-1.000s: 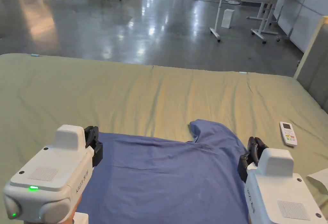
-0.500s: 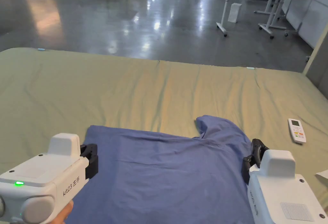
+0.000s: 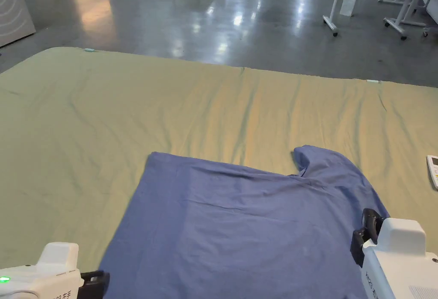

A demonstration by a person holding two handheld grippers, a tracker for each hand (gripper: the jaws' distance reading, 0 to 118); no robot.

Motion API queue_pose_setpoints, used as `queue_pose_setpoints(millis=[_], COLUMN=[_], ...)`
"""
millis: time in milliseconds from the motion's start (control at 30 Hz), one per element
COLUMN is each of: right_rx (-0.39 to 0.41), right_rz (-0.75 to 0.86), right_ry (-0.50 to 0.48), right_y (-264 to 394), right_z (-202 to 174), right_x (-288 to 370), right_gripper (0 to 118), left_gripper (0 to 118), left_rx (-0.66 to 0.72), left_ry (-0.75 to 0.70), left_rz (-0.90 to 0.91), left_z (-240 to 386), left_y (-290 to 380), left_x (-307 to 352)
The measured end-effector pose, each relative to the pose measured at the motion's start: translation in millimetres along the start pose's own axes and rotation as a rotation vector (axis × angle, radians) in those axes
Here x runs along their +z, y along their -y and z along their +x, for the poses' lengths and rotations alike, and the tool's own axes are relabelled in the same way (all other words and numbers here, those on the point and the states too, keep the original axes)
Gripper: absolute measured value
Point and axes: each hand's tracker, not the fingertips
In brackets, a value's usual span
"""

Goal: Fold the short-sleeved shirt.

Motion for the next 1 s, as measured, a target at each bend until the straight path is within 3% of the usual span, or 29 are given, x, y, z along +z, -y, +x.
queue_pose_setpoints(millis=[200,367,433,500,600,733,933,967,1000], right_rx=[0.008,0.024,0.029,0.027,0.019,-0.023,-0.035,-0.041,-0.04], right_rz=[-0.032,-0.056,-0.063,-0.072,-0.09,-0.137,-0.415,-0.446,-0.482], right_ry=[-0.008,-0.014,-0.01,-0.009,-0.004,-0.014,-0.06,-0.057,-0.047], right_y=[4.6,7.8,9.8,15.6,16.6,18.5,30.1,35.4,42.9], right_z=[-0.9,-0.6,1.0,6.3,13.6,39.8,79.8,85.0,89.0], right_x=[0.0,2.2,4.3,2.1,6.5,12.5,17.4,19.6,20.5], right_gripper=[0,0,0,0,0,0,1,6,22], left_gripper=[71,65,42,11,7,7,7,7,7], left_rx=[0.036,0.031,-0.005,-0.038,-0.132,-0.091,-0.073,-0.065,-0.061], left_ry=[-0.043,-0.08,-0.079,-0.06,-0.073,-0.06,-0.048,-0.045,-0.042], left_rz=[-0.091,-0.11,-0.114,-0.119,-0.133,-0.131,-0.116,-0.115,-0.114], left_z=[-6.5,-6.1,-2.4,5.6,22.8,18.4,25.2,24.9,24.8], left_y=[10.8,16.8,16.6,14.5,17.7,17.4,21.5,21.9,22.4], left_x=[-33.4,-52.2,-52.2,-52.0,-53.2,-51.2,-33.8,-33.0,-31.9])
